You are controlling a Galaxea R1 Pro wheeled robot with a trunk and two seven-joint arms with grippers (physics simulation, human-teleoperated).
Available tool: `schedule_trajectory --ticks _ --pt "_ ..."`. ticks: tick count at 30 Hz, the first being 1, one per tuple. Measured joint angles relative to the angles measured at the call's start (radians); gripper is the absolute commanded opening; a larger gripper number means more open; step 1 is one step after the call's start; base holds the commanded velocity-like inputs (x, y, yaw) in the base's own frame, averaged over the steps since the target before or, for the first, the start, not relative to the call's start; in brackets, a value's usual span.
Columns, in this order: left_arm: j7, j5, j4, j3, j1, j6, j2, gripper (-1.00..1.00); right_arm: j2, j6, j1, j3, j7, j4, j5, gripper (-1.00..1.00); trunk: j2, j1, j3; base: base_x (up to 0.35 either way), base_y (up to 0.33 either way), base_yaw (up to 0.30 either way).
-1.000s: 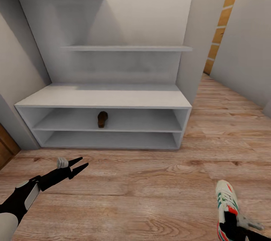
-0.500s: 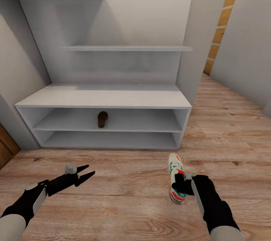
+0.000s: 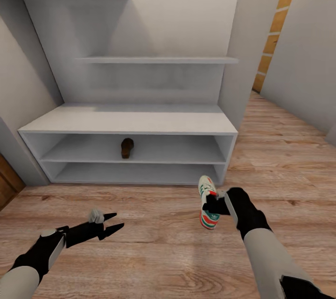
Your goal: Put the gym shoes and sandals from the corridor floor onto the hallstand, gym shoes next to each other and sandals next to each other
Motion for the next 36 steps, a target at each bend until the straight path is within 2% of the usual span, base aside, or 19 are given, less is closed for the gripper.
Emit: schedule_trajectory --ticks 2,5,16,19,23,26,29,36 --pt "0.0 -0.022 0.001 -0.001 0.0 0.0 -0.007 1.0 0.005 0.0 -0.007 0.0 0.0 0.012 0.005 -1.0 0.0 0.0 0.0 0.0 0.0 0.0" --pt "0.0 -0.034 0.001 -0.001 0.0 0.0 -0.013 1.0 0.009 0.0 -0.012 0.001 0.0 0.018 0.016 -1.0 0.0 0.0 0.0 0.0 0.0 0.0" --pt "0.001 -0.044 0.002 -0.002 -0.001 0.0 -0.022 1.0 0.012 -0.028 -0.015 0.018 -0.002 0.024 0.044 -1.0 0.0 0.0 0.0 0.0 0.0 0.0" --pt "0.001 -0.044 0.002 -0.002 0.0 0.0 -0.022 1.0 0.012 -0.09 -0.015 0.02 -0.002 0.025 0.044 -1.0 0.0 0.0 0.0 0.0 0.0 0.0" --pt "0.001 -0.045 0.003 -0.002 0.0 0.0 -0.025 1.0 0.013 -0.221 -0.015 0.023 -0.002 0.026 0.046 -1.0 0.0 0.0 0.0 0.0 0.0 0.0" --pt "0.0 -0.045 0.003 -0.002 -0.001 0.0 -0.028 1.0 0.013 -0.374 -0.015 0.024 -0.002 0.029 0.044 -1.0 0.0 0.0 0.0 0.0 0.0 0.0" --pt "-0.001 -0.045 0.003 -0.002 0.0 0.001 -0.029 1.0 0.013 -0.489 -0.015 0.024 -0.001 0.054 0.043 -1.0 0.0 0.0 0.0 0.0 0.0 0.0" --pt "-0.001 -0.045 0.003 -0.002 0.0 0.001 -0.036 1.0 0.013 -0.517 -0.015 0.025 -0.001 0.132 0.045 -1.0 0.0 0.0 0.0 0.0 0.0 0.0"
